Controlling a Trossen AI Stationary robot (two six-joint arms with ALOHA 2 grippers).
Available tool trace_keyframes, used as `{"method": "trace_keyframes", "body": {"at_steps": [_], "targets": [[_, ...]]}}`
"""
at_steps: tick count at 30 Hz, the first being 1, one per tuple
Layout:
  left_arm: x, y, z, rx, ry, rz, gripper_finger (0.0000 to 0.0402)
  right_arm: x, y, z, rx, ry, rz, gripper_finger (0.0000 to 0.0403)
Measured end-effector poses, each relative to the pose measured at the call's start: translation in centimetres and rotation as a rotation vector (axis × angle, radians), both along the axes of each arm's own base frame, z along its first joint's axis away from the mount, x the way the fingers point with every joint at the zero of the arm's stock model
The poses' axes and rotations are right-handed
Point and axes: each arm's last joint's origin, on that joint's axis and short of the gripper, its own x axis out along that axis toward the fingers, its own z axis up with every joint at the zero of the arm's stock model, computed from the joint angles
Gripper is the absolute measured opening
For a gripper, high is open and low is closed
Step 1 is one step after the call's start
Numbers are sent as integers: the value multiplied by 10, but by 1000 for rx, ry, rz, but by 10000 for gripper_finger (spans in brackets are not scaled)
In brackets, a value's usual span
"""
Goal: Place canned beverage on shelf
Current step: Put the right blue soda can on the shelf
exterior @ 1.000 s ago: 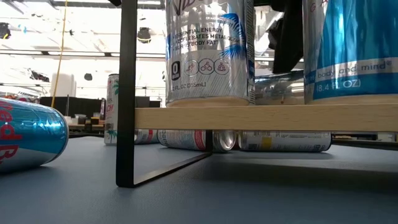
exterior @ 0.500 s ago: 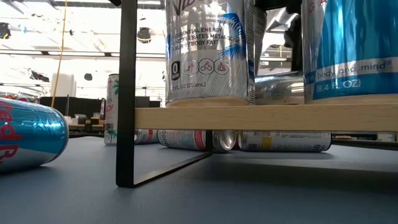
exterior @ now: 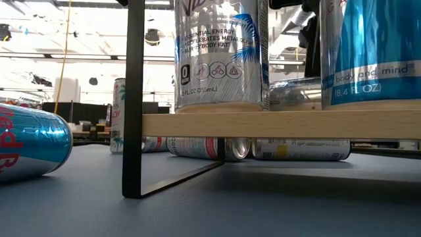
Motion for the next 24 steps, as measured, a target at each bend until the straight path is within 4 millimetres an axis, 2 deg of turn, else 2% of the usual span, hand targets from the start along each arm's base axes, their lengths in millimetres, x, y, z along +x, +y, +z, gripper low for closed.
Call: {"method": "trace_keyframes", "body": {"at_steps": [7,13,19,24], "targets": [[0,0,0,-1,-1,0,303,2,-1,-3,71,42,-13,235],[0,0,0,0,-1,0,303,5,-4,-7,74,53,-37,254],[0,0,0,2,0,-2,303,4,-5,-7,57,57,-49,255],[0,0,0,2,1,-2,303,-2,-7,-23,42,90,-84,256]]}}
